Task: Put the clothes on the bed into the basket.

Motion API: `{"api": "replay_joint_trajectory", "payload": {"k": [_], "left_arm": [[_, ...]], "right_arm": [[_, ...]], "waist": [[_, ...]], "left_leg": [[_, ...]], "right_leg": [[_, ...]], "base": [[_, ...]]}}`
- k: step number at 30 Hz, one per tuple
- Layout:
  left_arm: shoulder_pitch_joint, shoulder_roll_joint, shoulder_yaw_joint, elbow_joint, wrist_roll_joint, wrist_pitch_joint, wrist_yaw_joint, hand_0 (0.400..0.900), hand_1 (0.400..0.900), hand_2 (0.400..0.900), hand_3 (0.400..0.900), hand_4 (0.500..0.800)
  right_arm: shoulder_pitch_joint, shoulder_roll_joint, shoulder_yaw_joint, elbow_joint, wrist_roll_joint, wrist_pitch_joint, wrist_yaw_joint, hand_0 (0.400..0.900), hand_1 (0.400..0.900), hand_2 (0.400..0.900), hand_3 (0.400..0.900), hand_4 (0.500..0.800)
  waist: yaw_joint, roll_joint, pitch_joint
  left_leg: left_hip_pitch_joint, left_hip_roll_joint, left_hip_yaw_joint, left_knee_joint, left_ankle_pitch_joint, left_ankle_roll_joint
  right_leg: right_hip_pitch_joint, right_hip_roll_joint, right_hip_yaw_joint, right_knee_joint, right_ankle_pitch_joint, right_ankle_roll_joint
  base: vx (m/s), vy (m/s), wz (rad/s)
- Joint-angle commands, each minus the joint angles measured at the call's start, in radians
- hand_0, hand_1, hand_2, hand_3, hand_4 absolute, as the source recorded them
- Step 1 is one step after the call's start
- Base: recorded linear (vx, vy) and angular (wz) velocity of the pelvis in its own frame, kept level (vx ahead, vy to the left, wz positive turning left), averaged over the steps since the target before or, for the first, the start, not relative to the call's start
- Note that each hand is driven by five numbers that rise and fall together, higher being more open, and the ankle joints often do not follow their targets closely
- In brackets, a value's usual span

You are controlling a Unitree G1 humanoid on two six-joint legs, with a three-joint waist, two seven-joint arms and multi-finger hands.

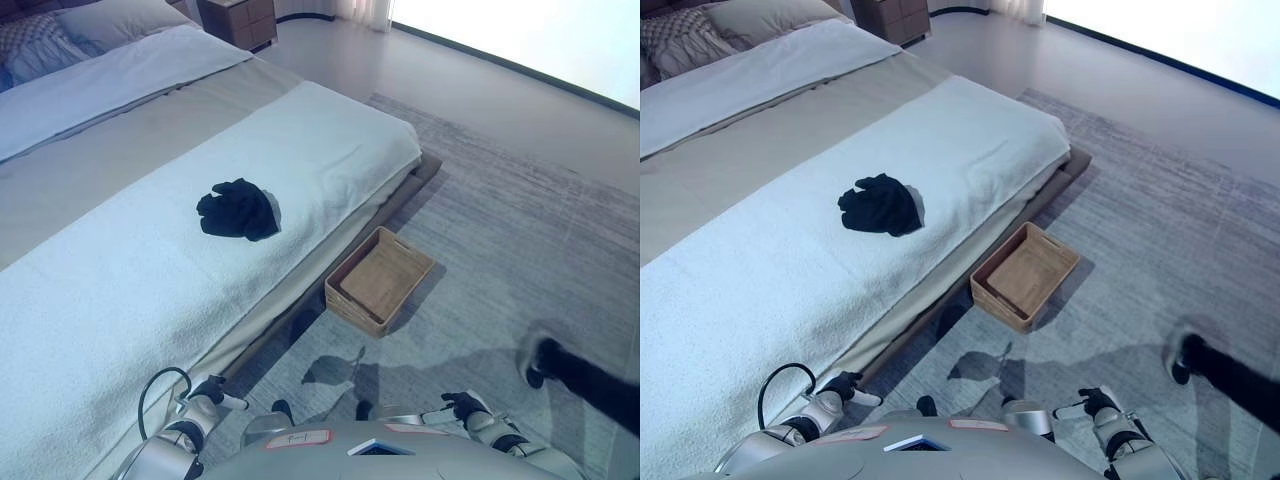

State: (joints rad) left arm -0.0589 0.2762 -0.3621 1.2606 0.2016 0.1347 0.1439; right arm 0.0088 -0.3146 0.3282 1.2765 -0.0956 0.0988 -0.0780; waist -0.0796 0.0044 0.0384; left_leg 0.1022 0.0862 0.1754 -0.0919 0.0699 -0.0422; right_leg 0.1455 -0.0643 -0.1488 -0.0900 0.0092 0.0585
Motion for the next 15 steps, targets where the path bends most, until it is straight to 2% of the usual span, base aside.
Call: {"api": "replay_joint_trajectory", "payload": {"k": [1,12,15], "left_arm": [[-0.084,0.025,0.022,0.073,0.023,-0.002,0.021,0.9,0.9,0.9,0.9,0.8],[-0.081,0.034,0.029,0.082,0.031,0.0,0.023,0.9,0.9,0.9,0.9,0.8],[-0.079,0.046,0.032,0.081,0.038,0.002,0.028,0.9,0.9,0.9,0.9,0.8]], "right_arm": [[-0.093,-0.043,0.008,0.082,-0.045,-0.004,-0.027,0.9,0.9,0.9,0.9,0.8],[-0.093,-0.051,-0.001,0.088,-0.046,-0.003,-0.024,0.9,0.9,0.9,0.9,0.8],[-0.097,-0.056,0.002,0.088,-0.05,-0.003,-0.02,0.9,0.9,0.9,0.9,0.8]], "waist": [[0.006,-0.003,0.016],[0.009,-0.005,0.02],[0.013,-0.007,0.025]], "left_leg": [[0.017,-0.023,0.018,0.005,-0.086,-0.004],[0.012,-0.027,0.015,0.005,-0.087,-0.001],[0.006,-0.036,0.009,0.005,-0.092,0.01]], "right_leg": [[-0.026,0.013,0.018,0.003,-0.035,0.02],[-0.03,0.012,0.015,0.003,-0.034,0.023],[-0.037,0.006,0.021,0.003,-0.029,0.029]], "base": [[0.0,0.0,0.0],[0.0,0.002,0.01],[0.01,0.053,-0.01]]}}
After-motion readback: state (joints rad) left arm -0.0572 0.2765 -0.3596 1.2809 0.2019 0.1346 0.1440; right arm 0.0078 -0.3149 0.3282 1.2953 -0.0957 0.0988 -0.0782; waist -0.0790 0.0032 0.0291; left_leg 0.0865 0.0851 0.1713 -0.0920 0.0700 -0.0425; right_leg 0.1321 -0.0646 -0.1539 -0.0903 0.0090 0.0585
